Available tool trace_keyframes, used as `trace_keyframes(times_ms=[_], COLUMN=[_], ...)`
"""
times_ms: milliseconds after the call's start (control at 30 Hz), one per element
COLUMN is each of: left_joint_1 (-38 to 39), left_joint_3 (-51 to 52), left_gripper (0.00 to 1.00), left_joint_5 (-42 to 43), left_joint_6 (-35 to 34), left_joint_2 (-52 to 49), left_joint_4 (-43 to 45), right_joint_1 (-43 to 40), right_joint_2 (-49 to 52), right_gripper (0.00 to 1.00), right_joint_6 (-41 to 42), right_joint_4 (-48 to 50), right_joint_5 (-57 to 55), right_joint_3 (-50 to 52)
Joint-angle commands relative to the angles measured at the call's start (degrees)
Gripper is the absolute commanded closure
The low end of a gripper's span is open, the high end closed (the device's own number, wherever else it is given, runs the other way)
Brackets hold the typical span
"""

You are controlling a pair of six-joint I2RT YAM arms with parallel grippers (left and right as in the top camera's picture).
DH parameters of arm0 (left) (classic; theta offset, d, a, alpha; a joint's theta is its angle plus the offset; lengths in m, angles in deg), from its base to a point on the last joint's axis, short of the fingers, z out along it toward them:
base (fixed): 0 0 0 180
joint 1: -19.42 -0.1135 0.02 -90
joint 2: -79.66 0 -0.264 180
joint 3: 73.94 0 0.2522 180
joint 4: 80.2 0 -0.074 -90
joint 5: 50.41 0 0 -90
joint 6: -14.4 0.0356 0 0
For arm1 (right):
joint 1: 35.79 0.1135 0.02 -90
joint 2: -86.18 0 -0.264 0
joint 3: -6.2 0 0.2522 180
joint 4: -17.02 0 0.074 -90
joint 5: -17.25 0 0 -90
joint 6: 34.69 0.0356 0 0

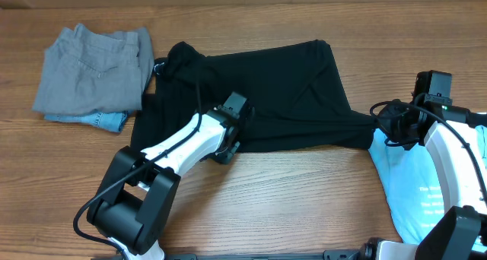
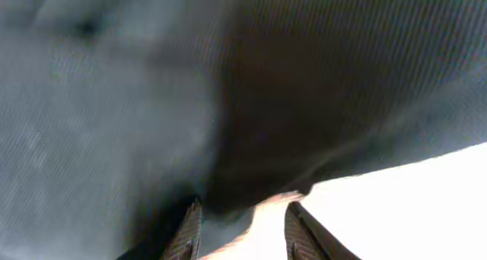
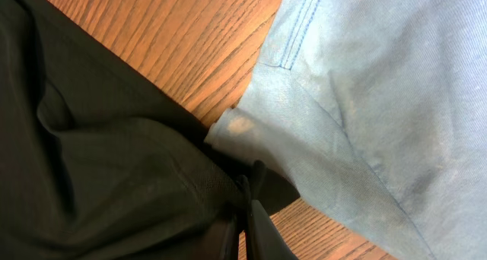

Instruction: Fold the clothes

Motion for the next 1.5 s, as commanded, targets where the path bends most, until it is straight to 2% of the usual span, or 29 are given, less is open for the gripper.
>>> trace_keyframes(times_ms=[0, 167, 267, 400, 500, 700, 933, 1100, 1133, 1267, 1400, 1433, 1467], left_joint_1=[0.4, 0.9, 1.0, 2.0, 3.4, 4.1, 2.5, 2.4, 2.4, 2.3, 2.3, 2.3, 2.3], left_joint_3=[-7.3, -9.0, -6.4, -2.8, -1.5, -0.6, 1.0, 2.5, 2.5, 2.5, 0.7, -1.2, -5.1], left_gripper=[0.6, 0.58, 0.64, 0.66, 0.74, 0.67, 0.65, 0.77, 0.83, 0.96, 0.96, 0.96, 0.96], left_joint_5=[-1.6, 1.1, 4.4, 5.0, 4.9, -3.9, -5.7, -5.2, -5.2, -2.5, -0.6, -0.2, 0.0], left_joint_6=[-3.2, -4.8, -5.9, -6.2, -6.1, -5.4, -4.5, -4.5, -4.5, -3.7, -3.6, -3.6, -3.7], left_joint_2=[1.4, 1.3, 1.3, 1.3, 1.3, 1.3, 1.3, 1.3, 1.3, 1.3, 1.4, 1.6, 2.0], left_joint_4=[-7.8, -7.3, -6.3, -4.5, -4.0, 0.4, 6.5, 7.5, 7.5, 7.5, 3.9, 0.6, -6.3], right_joint_1=[-0.2, -0.2, -0.2, -0.2, -0.2, -0.2, -0.2, -0.2, -0.2, -0.2, -0.2, -0.2, -0.2], right_joint_2=[-0.8, -0.8, -0.8, -0.8, -0.8, -0.8, -0.8, -0.8, -0.8, -0.8, -0.8, -0.8, -0.8], right_gripper=[0.94, 0.94, 0.94, 0.94, 0.93, 0.93, 0.93, 0.93, 0.93, 0.93, 0.93, 0.93, 0.93], right_joint_6=[0.1, 0.1, 0.1, 0.1, 0.1, 0.1, 0.1, 0.1, 0.1, 0.1, 0.1, 0.1, 0.1], right_joint_4=[0.4, 0.4, 0.4, 0.5, 0.6, 0.6, 0.4, 0.4, 0.4, 0.4, 0.4, 0.3, 0.3], right_joint_5=[-1.0, -1.0, -1.0, -1.0, -1.0, -1.0, -1.0, -1.0, -1.0, -1.0, -1.0, -1.0, -1.0], right_joint_3=[-0.8, -0.8, -0.8, -0.8, -0.7, -0.7, -0.7, -0.7, -0.7, -0.7, -0.7, -0.7, -0.7])
